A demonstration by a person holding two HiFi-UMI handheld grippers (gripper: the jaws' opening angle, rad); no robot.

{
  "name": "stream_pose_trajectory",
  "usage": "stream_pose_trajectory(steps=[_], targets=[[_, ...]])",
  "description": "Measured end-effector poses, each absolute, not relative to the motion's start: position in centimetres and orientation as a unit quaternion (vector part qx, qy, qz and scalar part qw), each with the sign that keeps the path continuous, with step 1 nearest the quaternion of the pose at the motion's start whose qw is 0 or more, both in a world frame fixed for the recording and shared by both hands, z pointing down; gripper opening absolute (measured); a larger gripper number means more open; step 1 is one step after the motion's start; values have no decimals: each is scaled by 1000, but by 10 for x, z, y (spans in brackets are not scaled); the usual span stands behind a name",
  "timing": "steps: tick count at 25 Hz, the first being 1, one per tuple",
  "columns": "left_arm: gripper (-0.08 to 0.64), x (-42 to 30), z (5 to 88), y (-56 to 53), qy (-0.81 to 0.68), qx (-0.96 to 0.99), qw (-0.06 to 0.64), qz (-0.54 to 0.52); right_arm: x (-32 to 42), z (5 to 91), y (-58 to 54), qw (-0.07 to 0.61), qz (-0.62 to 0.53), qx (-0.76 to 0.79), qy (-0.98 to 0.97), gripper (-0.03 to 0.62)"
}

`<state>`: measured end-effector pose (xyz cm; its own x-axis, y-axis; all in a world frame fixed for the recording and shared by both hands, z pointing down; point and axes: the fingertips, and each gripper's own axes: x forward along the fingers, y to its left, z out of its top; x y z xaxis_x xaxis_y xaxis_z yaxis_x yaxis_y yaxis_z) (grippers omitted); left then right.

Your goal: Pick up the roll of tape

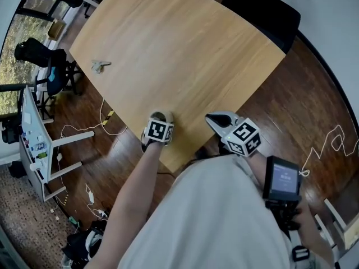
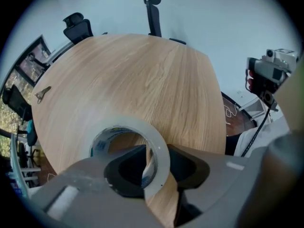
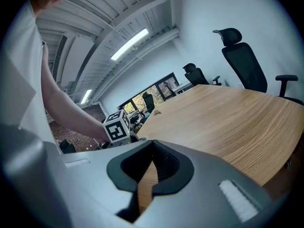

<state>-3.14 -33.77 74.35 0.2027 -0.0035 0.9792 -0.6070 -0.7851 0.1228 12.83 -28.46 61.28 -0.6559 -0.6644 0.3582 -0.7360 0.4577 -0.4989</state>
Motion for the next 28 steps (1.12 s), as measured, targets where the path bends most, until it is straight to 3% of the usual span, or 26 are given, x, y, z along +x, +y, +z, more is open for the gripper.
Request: stream_pose_trajectory(steps=[3,17,28], targets=[[117,-29,746,-338,-217,721,273,598,137,614,-287,55,322,408,-852,6],[106,-33,751,-339,-240,692,274,624,141,613,-288,59,324,378,-865,6],[92,-32,720,-312,-246,764,250,542,139,611,-281,54,323,355,-876,6]])
